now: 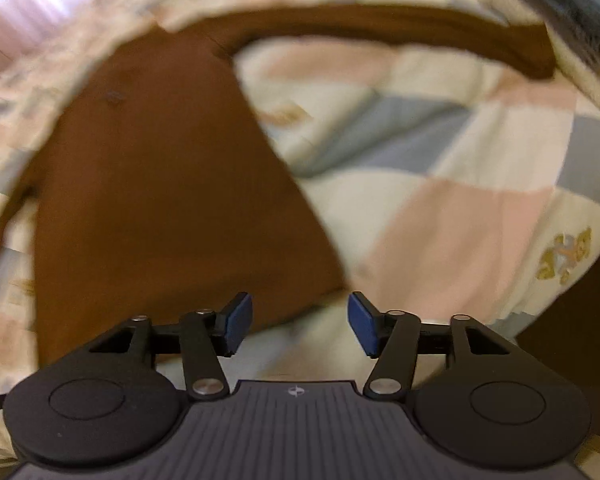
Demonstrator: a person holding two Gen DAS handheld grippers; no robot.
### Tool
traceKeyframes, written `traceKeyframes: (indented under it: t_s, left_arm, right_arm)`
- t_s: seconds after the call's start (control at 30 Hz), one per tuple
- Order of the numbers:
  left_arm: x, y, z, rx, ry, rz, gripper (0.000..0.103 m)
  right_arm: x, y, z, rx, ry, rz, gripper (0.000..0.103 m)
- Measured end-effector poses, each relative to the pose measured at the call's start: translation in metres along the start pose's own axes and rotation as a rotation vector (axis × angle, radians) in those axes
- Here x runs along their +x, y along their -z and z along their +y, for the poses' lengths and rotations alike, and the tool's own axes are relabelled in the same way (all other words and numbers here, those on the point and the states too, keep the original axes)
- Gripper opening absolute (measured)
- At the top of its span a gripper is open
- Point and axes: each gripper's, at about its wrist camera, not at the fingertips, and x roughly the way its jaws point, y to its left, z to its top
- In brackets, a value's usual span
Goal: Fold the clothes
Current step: 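Release the shirt and pull both tools back over it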
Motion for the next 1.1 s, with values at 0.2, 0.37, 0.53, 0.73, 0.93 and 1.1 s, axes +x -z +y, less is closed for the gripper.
traceKeyframes:
  t_s: [0.2,0.37,0.53,0.73,0.93,1.1]
  left_arm:
    - [-0.085,-0.023,-0.018,0.004,0.044,-0.17,0.052]
    - [-0.128,-0.019,-0.029,0.029,0.095,-0.244,0.052]
    - [-0.146,-0.005,-0.039,0.068,0.117,-0.274,0.053]
    - [-0.149,0.017,-0.042,0.094,0.144,-0.261,0.053]
    - [-0.144,0.029,-0.042,0.109,0.157,-0.238,0.054]
    - [-0.143,0.03,-0.043,0.11,0.157,-0.225,0.056]
  right_arm:
    - [-0.067,0.002,0.046,-0.082,-0.051,-0.13,0.07]
    - [-0.108,0.008,0.072,-0.12,-0.08,-0.19,0.074]
    - [-0.129,0.022,0.077,-0.124,-0.078,-0.211,0.076]
    - [-0.142,0.049,0.074,-0.124,-0.044,-0.203,0.077]
    - [-0.148,0.069,0.068,-0.108,-0.028,-0.181,0.077]
    - [-0.148,0.074,0.066,-0.099,-0.02,-0.167,0.078]
